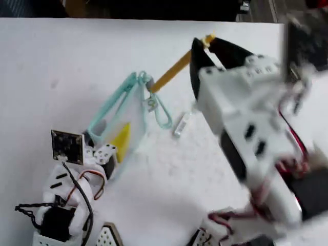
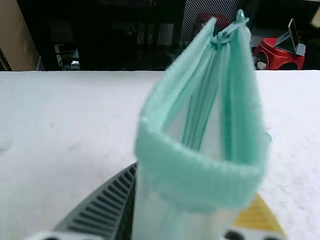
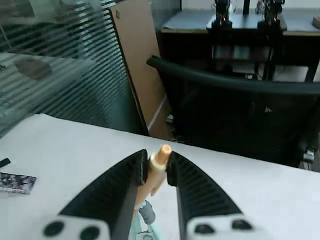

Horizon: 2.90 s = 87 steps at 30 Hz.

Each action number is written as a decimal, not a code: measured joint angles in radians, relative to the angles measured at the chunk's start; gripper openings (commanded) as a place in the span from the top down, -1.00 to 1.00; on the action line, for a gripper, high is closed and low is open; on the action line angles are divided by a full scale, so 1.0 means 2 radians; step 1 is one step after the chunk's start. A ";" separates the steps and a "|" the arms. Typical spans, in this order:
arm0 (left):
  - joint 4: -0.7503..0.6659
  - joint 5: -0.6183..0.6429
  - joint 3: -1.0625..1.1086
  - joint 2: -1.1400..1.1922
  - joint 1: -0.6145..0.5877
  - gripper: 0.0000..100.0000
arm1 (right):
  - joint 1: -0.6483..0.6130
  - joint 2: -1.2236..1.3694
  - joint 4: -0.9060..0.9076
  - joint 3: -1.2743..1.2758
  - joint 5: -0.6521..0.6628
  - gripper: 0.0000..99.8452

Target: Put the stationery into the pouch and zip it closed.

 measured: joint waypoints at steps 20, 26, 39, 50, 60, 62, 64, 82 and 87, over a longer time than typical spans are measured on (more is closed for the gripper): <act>0.006 -0.018 0.000 -0.003 0.035 0.54 | -0.081 -0.080 0.001 0.064 0.066 0.97; 0.008 -0.018 0.000 -0.003 0.035 0.54 | -0.107 -0.144 -0.018 0.219 0.086 0.97; 0.008 -0.018 0.000 -0.003 0.035 0.53 | -0.129 -0.160 -0.173 0.318 0.119 0.97; 0.008 -0.018 0.000 -0.003 0.035 0.53 | -0.175 -0.087 -0.184 0.284 0.132 0.97; 0.008 -0.018 0.000 -0.003 0.035 0.53 | -0.229 -0.064 -0.135 0.285 0.147 0.66; 0.008 -0.018 0.000 -0.003 0.035 0.53 | -0.232 -0.066 -0.125 0.285 0.149 0.48; 0.008 -0.018 0.000 -0.003 0.035 0.53 | -0.234 -0.066 -0.114 0.285 0.149 0.46; 0.008 -0.019 0.000 -0.003 0.035 0.54 | -0.161 -0.066 -0.104 0.285 0.149 0.52; 0.008 -0.019 0.000 -0.003 0.035 0.54 | -0.039 -0.057 -0.107 0.311 0.117 0.52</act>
